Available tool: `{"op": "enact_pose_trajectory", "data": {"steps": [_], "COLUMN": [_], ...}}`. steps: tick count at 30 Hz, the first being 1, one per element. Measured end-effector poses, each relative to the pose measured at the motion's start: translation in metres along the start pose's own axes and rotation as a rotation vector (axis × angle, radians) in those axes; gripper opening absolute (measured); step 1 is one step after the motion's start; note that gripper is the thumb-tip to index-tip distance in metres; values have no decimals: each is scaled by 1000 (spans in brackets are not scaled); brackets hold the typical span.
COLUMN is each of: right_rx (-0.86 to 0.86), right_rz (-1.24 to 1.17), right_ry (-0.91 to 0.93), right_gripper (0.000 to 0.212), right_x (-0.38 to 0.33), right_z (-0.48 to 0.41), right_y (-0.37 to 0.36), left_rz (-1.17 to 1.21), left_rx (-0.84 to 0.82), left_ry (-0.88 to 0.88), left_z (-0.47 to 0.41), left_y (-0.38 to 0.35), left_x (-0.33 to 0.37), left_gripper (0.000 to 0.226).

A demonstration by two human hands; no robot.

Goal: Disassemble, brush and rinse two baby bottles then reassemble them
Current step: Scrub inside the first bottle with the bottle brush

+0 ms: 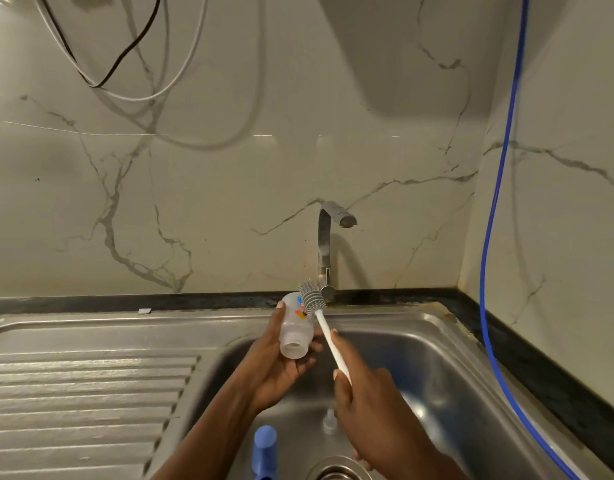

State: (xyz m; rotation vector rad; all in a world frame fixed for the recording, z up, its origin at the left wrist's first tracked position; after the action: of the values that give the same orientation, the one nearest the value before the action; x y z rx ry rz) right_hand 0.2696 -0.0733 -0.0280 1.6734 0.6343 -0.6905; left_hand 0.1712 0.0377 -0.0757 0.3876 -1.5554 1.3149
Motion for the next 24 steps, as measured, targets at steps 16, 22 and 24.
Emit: {"op": "enact_pose_trajectory", "data": {"steps": [16,22,24], "right_rx": [-50,-12,-30], "right_rz": [-87,-211,-134], "right_ry": [-57,-41,-5], "right_gripper": [54,50,52], "right_x": [13,14,8], "right_z": [-2,-5,-1], "right_y": [3,16,6], "left_rz": [-21,-743,-778], "left_rx": [-32,221,254], "left_ry": [-79,-356,-430], "left_z": [0,-5,-3], "left_y": [14,26,36], "left_x": [11,22,27], "left_gripper": [49,58,60]}}
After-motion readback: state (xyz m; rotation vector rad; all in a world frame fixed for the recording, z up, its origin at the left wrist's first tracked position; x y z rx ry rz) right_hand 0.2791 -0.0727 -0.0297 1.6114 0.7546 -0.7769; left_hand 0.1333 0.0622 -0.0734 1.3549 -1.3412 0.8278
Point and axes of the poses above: each hand's wrist, its own z-axis away from the middle knuckle, its own y-axis out of the back of the hand, x = y × z, the point moved 9 cm from there along -z, towards the middle knuckle, and after that the axes turned 10 degrees about -z, right-handed, at the moved point
